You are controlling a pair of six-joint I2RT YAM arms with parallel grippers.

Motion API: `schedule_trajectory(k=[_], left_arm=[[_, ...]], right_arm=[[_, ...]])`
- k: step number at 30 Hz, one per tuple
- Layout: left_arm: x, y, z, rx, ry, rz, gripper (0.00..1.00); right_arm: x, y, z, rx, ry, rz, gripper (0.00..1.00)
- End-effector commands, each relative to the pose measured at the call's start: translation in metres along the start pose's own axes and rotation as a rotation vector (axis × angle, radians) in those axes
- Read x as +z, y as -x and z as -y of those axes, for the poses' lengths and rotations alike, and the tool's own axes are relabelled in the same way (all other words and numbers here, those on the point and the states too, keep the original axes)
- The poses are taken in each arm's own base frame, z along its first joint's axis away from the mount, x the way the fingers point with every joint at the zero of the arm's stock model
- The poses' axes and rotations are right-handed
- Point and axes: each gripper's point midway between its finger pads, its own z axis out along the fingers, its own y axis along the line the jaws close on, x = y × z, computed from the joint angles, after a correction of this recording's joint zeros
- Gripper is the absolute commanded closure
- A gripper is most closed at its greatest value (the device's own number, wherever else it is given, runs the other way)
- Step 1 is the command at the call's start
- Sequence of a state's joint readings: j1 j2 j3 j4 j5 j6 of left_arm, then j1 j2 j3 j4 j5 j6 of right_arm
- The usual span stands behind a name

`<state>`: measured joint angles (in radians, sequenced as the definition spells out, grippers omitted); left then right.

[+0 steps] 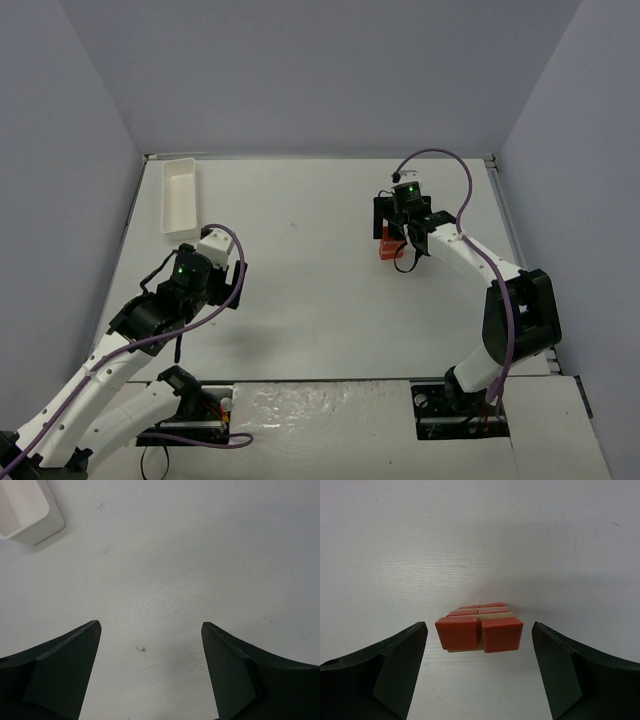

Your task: Build the wood block tower

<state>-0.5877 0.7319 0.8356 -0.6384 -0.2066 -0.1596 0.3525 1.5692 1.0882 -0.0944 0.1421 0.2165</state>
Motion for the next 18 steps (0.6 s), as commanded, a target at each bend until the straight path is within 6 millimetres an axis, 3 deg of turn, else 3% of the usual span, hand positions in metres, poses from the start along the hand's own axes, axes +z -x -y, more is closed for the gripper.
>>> schedule_trajectory(k=[1, 18], left_arm=[[-0.0027, 0.0237, -0.0005, -0.016, -0.002, 0.075, 0.21], [-0.003, 0.0242, -0.0005, -0.017, -0.002, 0.076, 0.21]], right_arm=[[0.0025, 0.0125, 0.0025, 0.019, -0.009, 0.044, 0.19], [0.0033, 0.0106, 0.005, 0.022, -0.007, 0.038, 0.26]])
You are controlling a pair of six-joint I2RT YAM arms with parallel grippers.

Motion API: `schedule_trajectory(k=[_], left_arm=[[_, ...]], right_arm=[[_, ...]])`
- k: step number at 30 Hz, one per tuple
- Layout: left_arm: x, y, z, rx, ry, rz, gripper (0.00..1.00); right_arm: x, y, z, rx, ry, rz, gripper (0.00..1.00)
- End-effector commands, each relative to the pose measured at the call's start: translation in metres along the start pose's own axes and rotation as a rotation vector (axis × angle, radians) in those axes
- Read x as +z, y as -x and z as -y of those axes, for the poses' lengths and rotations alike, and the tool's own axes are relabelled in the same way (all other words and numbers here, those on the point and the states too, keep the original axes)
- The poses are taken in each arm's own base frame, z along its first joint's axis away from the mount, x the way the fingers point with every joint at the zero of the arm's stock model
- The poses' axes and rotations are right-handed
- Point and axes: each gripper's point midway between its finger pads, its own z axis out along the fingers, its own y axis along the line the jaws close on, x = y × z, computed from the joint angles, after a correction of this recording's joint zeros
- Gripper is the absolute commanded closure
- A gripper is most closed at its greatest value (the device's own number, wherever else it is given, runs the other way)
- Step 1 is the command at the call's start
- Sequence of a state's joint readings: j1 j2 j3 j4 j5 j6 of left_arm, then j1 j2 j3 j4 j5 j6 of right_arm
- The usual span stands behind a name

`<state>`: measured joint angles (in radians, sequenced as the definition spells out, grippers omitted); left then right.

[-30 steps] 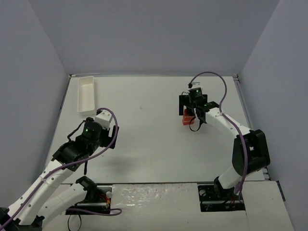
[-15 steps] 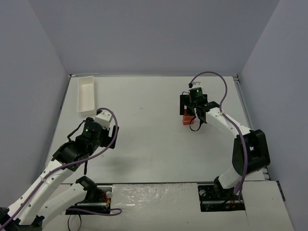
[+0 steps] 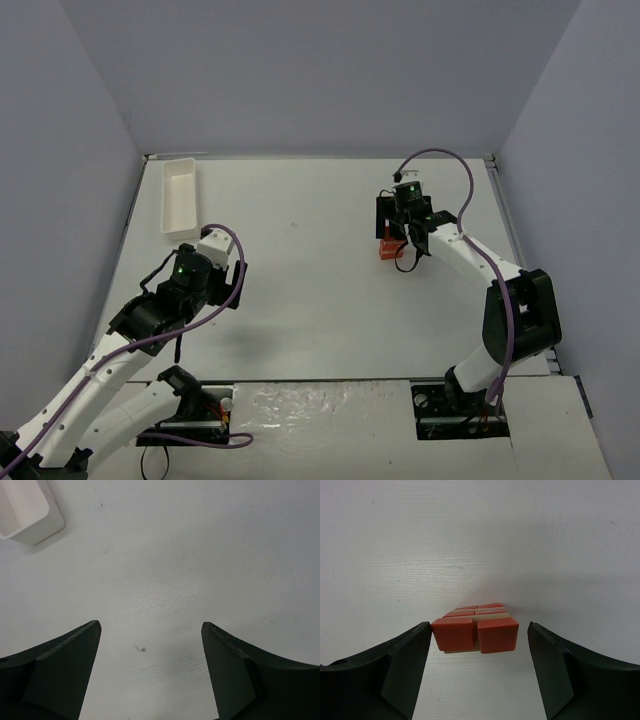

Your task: Build the wood block tower

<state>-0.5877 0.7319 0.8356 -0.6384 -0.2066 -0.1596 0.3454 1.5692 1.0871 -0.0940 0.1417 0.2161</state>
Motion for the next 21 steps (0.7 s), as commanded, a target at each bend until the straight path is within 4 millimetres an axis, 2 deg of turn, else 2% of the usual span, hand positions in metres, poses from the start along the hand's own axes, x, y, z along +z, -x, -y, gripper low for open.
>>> schedule_trajectory(k=[1, 21], left_arm=[[-0.0028, 0.0241, -0.0005, -0.016, -0.002, 0.075, 0.21], [-0.0016, 0.0239, 0.0003, -0.013, -0.005, 0.069, 0.21]], right_arm=[[0.0026, 0.0104, 0.0022, 0.018, -0.002, 0.038, 0.26], [0.0016, 0.0117, 0.0019, 0.01, 0.013, 0.04, 0.33]])
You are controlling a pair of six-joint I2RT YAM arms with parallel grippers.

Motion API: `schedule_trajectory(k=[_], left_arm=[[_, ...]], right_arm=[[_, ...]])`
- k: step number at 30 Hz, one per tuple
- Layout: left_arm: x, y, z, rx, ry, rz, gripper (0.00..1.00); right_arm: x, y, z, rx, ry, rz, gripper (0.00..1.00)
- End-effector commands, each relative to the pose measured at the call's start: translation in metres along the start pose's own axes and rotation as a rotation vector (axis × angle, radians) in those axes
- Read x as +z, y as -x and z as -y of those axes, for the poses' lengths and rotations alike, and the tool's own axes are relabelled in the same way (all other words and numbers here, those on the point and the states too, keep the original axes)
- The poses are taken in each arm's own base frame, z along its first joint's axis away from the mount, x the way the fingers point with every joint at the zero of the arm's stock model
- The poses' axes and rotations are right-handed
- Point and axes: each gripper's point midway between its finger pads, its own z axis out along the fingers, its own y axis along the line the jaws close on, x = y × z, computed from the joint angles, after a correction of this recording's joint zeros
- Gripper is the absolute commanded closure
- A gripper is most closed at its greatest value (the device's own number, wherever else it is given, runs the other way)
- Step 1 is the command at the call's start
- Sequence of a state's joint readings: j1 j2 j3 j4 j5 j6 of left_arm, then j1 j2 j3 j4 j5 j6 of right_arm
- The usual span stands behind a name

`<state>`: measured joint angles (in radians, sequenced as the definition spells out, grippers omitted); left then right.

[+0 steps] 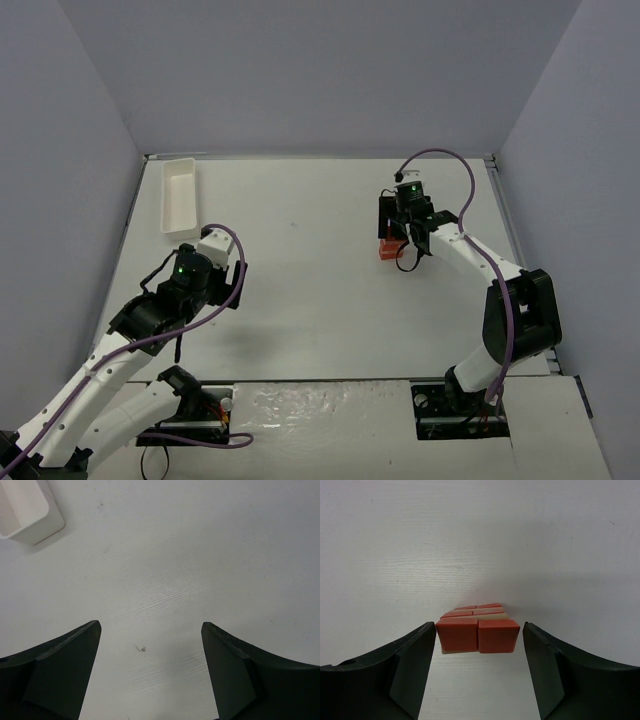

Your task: Build the wood block tower

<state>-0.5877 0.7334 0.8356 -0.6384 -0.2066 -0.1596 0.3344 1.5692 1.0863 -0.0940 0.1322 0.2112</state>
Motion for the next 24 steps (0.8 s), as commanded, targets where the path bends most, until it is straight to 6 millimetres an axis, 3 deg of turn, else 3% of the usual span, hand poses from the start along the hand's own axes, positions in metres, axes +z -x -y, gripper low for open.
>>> schedule_trajectory(k=[1, 24], left_arm=[[-0.0019, 0.0241, 0.0002, -0.014, -0.005, 0.07, 0.21], [-0.0023, 0.0242, 0.0005, -0.016, -0.006, 0.072, 0.21]], right_arm=[[0.0005, 0.0118, -0.0017, 0.005, 0.016, 0.043, 0.33], [0.0023, 0.01, -0.0065, -0.047, 0.051, 0.03, 0.32]])
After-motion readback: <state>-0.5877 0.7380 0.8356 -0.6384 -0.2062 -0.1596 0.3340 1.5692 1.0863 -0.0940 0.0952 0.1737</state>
